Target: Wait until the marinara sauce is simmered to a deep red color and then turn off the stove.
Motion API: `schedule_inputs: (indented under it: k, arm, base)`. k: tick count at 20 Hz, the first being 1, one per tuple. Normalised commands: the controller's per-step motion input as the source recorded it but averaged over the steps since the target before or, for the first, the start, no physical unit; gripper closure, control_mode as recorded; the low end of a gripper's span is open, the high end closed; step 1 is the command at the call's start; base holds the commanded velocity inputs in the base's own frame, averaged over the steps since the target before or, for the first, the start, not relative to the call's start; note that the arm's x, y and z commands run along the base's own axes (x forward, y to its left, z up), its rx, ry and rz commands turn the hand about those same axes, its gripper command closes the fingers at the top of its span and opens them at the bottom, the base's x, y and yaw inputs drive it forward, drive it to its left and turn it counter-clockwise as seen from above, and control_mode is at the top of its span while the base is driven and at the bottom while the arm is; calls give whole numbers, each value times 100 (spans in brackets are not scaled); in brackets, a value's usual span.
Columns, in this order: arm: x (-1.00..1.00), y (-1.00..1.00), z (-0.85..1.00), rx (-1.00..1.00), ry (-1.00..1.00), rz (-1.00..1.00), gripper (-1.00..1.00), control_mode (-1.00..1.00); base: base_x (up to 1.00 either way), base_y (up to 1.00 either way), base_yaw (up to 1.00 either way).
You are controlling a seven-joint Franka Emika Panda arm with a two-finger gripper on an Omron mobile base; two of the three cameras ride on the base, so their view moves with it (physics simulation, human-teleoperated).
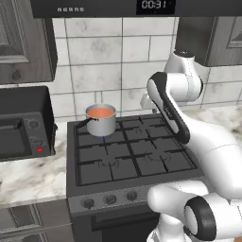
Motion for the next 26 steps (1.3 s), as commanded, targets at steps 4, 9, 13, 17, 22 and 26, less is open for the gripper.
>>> schedule_inputs:
  k: [4,9,13,17,22,26]
  arm:
    - [0,0,0,0,0,0,-100,100]
    - [0,0,0,0,0,0,-100,100]
    - [0,0,0,0,0,0,-100,100]
    - [0,0,0,0,0,0,-100,100]
    - [0,0,0,0,0,0,-100,100]
    - [0,0,0,0,0,0,-100,100]
  base:
    - [0,-10,0]
    - [8,-38,0]
    - [21,-43,0]
    - [28,-38,0]
    - [32,-42,0]
    - [38,-31,0]
